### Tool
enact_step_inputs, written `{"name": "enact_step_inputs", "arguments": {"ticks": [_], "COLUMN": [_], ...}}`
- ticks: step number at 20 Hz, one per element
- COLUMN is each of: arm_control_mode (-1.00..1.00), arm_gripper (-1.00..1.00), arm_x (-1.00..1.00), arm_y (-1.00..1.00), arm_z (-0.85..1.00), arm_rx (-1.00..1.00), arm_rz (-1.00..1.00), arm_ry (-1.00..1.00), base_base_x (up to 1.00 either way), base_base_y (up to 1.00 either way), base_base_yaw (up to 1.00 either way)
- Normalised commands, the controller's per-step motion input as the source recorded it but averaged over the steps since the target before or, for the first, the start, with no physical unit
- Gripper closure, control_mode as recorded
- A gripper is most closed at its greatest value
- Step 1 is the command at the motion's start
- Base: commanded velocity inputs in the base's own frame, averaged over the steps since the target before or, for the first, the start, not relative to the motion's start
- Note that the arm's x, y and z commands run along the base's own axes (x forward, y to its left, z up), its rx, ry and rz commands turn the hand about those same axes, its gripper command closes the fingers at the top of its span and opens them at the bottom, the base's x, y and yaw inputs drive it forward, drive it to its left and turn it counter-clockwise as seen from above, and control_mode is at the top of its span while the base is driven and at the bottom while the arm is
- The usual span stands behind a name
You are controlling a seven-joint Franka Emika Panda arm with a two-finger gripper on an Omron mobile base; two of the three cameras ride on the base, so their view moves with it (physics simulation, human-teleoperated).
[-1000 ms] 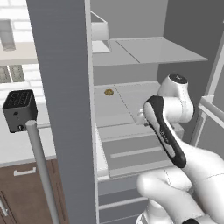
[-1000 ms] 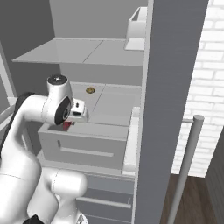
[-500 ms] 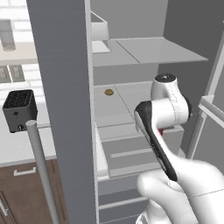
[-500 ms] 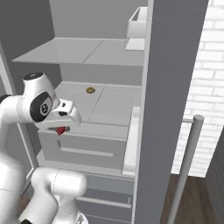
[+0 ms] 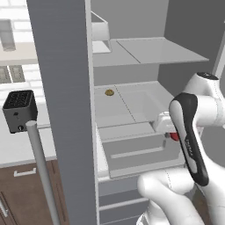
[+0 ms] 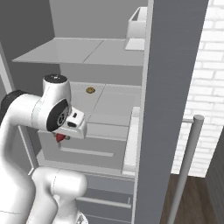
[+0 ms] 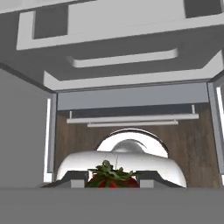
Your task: Take the strawberry from the fridge and place it on top of the pancake, located on the dining counter.
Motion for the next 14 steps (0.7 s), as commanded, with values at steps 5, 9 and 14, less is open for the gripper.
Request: {"name": "enact_step_inputs", "arguments": {"ticks": [5, 9, 14], "arm_control_mode": [-1.00, -1.00, -1.00], "arm_gripper": [1.00, 1.00, 1.00], "arm_x": [-0.41, -0.09, 0.00], "arm_y": [0.01, 0.07, 0.00], "arm_z": [0.00, 0.00, 0.00], "arm_rx": [-0.10, -0.17, -0.03], "arm_rz": [0.01, 0.03, 0.00], "arm_ry": [0.00, 0.00, 0.00], "base_base_x": [0.00, 0.00, 0.00], "base_base_y": [0.00, 0.00, 0.00], "base_base_yaw": [0.00, 0.00, 0.00]}}
